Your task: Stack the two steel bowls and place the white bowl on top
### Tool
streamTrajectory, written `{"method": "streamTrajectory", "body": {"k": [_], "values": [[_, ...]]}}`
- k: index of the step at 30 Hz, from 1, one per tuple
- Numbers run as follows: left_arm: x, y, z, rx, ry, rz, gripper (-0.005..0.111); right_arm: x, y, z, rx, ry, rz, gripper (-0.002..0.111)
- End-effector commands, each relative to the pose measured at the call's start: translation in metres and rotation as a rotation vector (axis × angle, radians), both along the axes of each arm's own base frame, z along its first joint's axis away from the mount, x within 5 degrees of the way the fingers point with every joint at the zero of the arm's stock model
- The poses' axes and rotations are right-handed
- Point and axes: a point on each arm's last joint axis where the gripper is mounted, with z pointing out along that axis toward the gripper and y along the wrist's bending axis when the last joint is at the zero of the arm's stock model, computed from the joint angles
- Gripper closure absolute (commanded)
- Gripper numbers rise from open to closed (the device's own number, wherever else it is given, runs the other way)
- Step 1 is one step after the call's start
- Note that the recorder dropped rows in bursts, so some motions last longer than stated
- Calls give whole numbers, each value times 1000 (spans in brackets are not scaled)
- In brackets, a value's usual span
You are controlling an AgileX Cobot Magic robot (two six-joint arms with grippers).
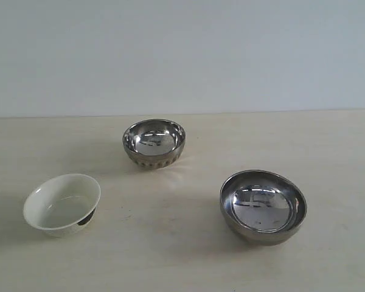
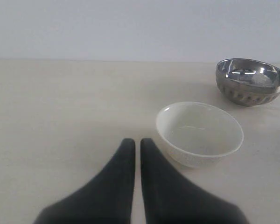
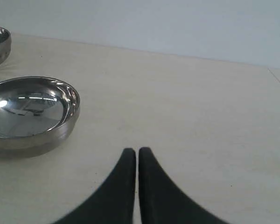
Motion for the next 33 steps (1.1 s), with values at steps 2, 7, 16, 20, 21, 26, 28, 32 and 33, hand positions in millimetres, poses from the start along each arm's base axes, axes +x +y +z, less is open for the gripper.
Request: {"method": "streamTrajectory", "body": {"k": [2, 7, 16, 20, 21, 26, 28, 32, 33], "values": [[0, 0, 0, -5, -7, -3, 103, 0, 0, 1, -3, -12, -2, 108], [0, 0, 0, -5, -7, -3, 103, 1, 0, 5, -18, -59, 4, 108], [0, 0, 0, -5, -7, -3, 103, -1, 2, 46, 28, -508, 26, 108], [0, 0, 0, -5, -7, -3, 103, -6, 3, 61, 60, -681, 37, 108], [0, 0, 0, -5, -7, -3, 103, -8, 3, 65, 89, -733, 43, 108], [0, 0, 0, -5, -7, -3, 103, -23, 3, 86, 327, -984, 121, 108], [0, 0, 0, -5, -7, -3, 103, -31, 3, 93, 485, -1067, 190, 108], [0, 0, 0, -5, -7, -3, 103, -28, 5, 102, 585, -946, 216, 108], [0, 0, 0, -5, -7, -3, 103, -26, 7, 107, 539, -879, 208, 108]]}}
